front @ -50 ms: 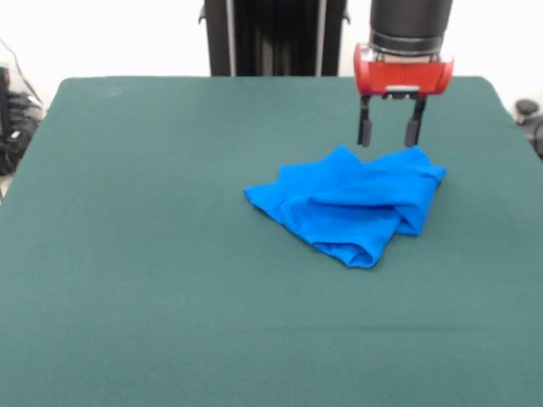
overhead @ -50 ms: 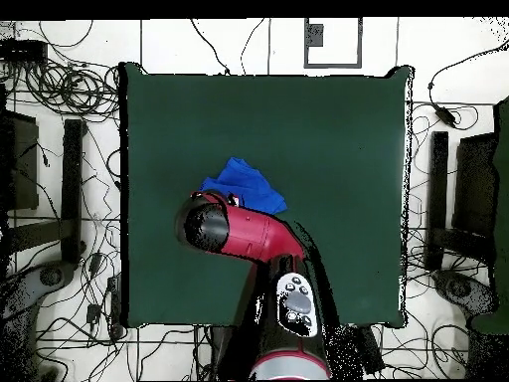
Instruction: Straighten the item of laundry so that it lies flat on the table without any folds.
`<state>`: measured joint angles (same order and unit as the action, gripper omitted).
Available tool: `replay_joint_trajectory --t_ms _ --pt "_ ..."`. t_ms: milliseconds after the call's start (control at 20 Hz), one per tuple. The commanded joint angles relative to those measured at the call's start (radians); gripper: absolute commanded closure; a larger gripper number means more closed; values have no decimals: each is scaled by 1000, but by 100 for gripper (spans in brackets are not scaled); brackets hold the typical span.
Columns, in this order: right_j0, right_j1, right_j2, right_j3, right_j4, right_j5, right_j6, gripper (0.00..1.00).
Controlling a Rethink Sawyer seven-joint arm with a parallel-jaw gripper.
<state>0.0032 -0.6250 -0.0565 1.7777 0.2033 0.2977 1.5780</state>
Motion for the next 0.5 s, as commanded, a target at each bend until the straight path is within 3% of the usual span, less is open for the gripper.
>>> replay_joint_trajectory --t_ms 50,500 --pt "0 27 70 66 57 -17 251 0" --pt "-13 57 79 58 53 -52 245 0"
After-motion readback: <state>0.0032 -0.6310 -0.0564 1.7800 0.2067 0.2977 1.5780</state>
